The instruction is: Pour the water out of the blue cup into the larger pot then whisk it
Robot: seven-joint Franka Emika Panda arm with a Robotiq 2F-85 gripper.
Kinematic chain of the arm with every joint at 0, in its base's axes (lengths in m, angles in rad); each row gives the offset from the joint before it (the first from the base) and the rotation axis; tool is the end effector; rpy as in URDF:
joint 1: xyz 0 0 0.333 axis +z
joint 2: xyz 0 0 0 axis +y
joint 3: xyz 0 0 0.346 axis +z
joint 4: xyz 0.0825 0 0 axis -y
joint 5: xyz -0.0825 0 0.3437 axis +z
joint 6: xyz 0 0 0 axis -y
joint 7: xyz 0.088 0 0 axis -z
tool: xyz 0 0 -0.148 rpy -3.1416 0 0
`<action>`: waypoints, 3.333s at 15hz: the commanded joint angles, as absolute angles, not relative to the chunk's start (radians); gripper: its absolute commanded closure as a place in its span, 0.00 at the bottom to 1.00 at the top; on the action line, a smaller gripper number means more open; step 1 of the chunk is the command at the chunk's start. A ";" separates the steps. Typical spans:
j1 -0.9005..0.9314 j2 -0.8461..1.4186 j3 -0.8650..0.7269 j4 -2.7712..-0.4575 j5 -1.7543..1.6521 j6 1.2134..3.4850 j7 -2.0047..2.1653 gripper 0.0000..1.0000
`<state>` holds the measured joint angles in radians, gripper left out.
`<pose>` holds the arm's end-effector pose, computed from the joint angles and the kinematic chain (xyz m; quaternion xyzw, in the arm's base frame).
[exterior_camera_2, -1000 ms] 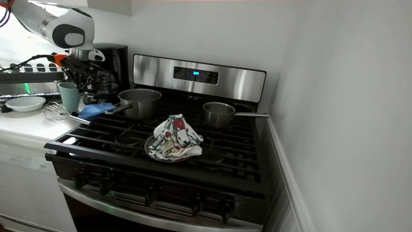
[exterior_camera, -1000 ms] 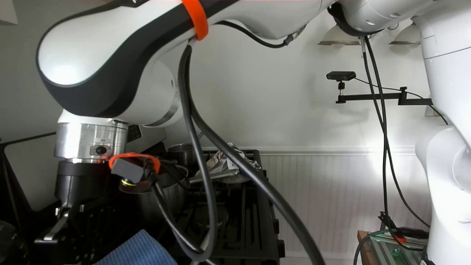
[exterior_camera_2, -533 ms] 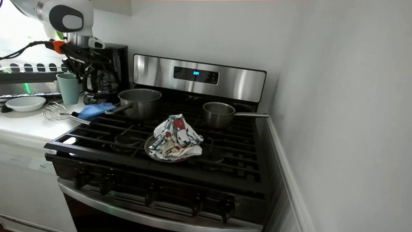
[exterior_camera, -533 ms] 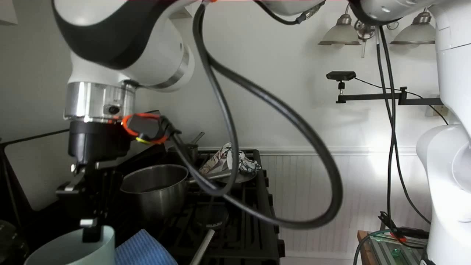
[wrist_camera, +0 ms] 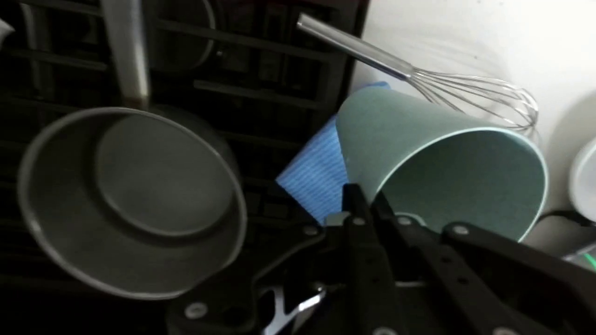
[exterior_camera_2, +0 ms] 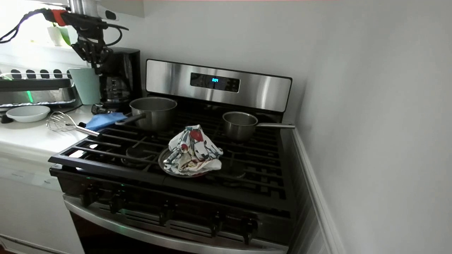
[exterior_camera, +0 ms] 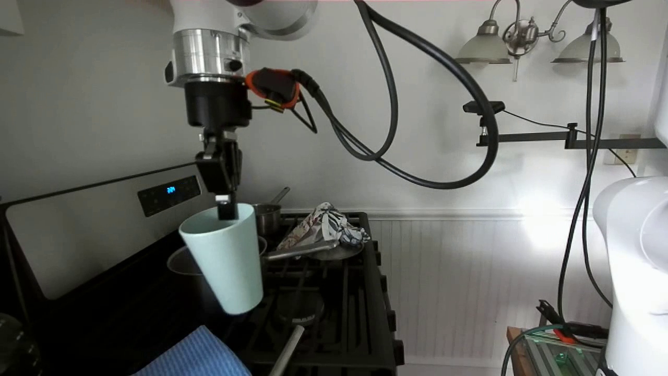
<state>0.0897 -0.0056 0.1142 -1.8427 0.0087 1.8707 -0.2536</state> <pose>0.5156 0.1078 0.5236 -0.9741 -0.2255 -0.0169 0.0034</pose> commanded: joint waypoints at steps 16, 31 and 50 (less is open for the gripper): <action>0.102 0.047 0.106 -1.833 -0.928 2.006 0.231 0.99; 0.154 0.113 0.112 -1.863 -1.353 1.988 0.523 0.99; 0.126 0.108 0.119 -1.862 -1.266 2.030 0.574 0.99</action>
<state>0.1407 0.1200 0.1220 -1.8735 -1.3425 2.0003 0.5665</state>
